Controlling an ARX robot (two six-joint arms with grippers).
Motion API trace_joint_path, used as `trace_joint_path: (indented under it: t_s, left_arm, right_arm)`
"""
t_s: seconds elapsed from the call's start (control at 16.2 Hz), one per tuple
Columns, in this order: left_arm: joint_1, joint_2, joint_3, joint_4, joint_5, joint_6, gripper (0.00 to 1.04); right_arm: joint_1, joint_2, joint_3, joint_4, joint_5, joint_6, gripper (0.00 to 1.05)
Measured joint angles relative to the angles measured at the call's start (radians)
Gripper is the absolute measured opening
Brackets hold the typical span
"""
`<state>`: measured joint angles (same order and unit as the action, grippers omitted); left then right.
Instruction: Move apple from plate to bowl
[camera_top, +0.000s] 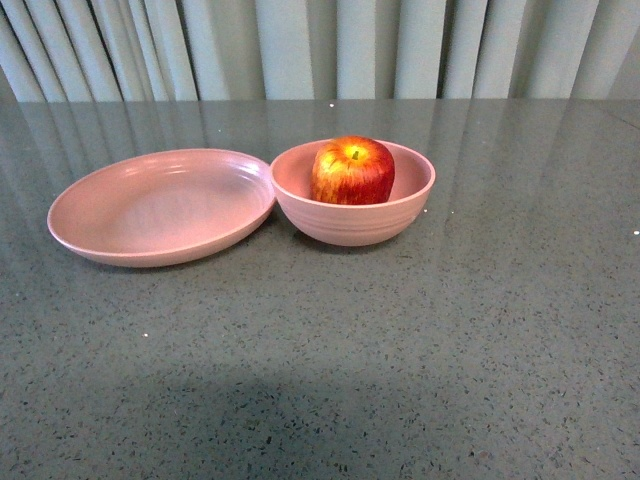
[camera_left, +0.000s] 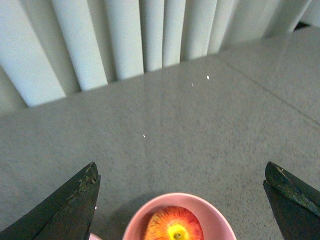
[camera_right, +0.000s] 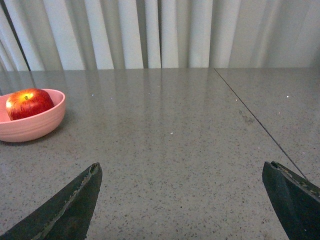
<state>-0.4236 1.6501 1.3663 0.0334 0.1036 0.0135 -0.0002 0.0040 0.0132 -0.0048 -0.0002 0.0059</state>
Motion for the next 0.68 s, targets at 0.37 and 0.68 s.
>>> trace_joint_path:
  t_s: [0.37, 0.68]
  left_arm:
    - [0.122, -0.473, -0.295, 0.138, -0.162, -0.007, 0.89]
    - [0.224, -0.669, -0.743, 0.316, -0.320, -0.008, 0.40]
  right_arm:
    - [0.000, 0.000, 0.000, 0.000, 0.000, 0.000, 0.98]
    - [0.000, 0.000, 0.000, 0.000, 0.000, 0.000, 0.98]
